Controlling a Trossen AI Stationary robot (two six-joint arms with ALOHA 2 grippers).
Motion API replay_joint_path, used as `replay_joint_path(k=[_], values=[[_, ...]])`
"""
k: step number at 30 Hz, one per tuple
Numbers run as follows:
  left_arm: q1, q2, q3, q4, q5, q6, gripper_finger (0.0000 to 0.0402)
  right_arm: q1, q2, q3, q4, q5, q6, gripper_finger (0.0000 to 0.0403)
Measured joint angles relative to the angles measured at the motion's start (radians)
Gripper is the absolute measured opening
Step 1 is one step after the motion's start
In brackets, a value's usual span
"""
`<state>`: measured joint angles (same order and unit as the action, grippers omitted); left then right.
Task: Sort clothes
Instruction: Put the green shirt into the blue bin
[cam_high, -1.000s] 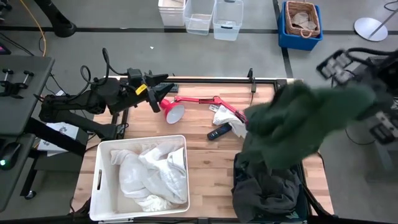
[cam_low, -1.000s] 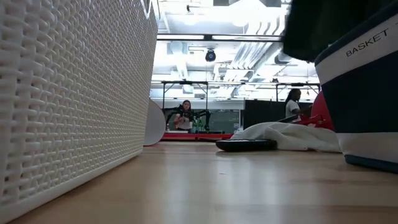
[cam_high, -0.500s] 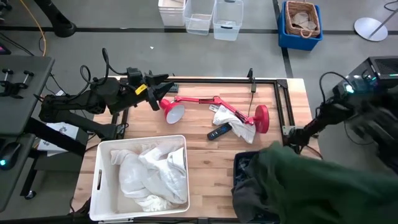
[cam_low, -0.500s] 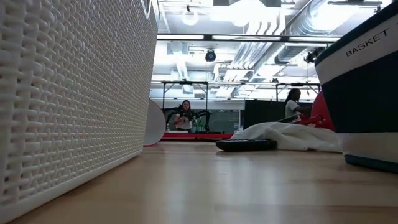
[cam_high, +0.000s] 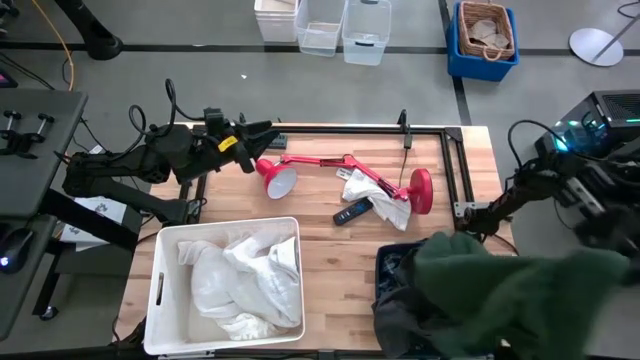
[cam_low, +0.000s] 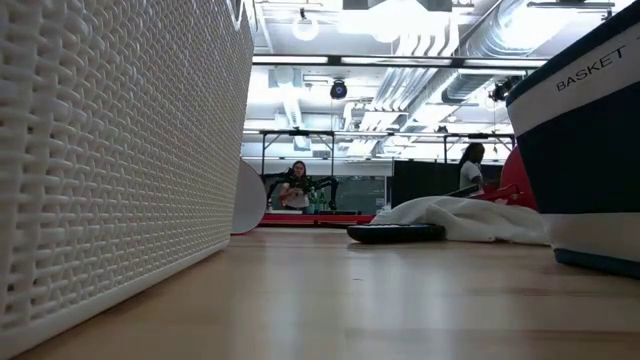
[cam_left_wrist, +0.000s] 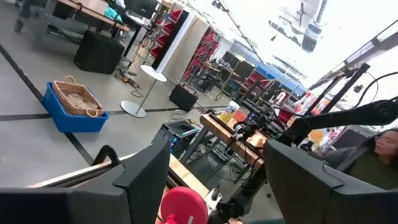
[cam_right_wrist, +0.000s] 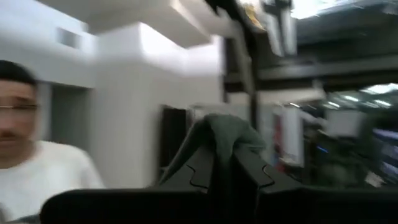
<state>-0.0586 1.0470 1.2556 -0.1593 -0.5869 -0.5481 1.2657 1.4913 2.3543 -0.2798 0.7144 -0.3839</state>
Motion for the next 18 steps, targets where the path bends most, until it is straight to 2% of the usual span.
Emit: replay_joint_path(k=[6, 10, 14, 18], values=[[0.000, 0.000, 0.000, -0.002, 0.016, 0.002, 0.0245, -0.003, 0.000, 0.000, 0.002, 0.162, 0.039, 0.0077], [0.000, 0.000, 0.000, -0.002, 0.088, 0.052, 0.0245, -0.003, 0.000, 0.000, -0.070, 0.235, 0.187, 0.0120], [0.000, 0.000, 0.000, -0.015, 0.160, 0.070, 0.0245, 0.004, 0.002, 0.000, -0.233, 0.244, 0.491, 0.0143], [0.000, 0.000, 0.000, -0.049, 0.211, 0.070, 0.0245, 0.005, 0.014, 0.000, -0.462, 0.252, 0.924, 0.0146]])
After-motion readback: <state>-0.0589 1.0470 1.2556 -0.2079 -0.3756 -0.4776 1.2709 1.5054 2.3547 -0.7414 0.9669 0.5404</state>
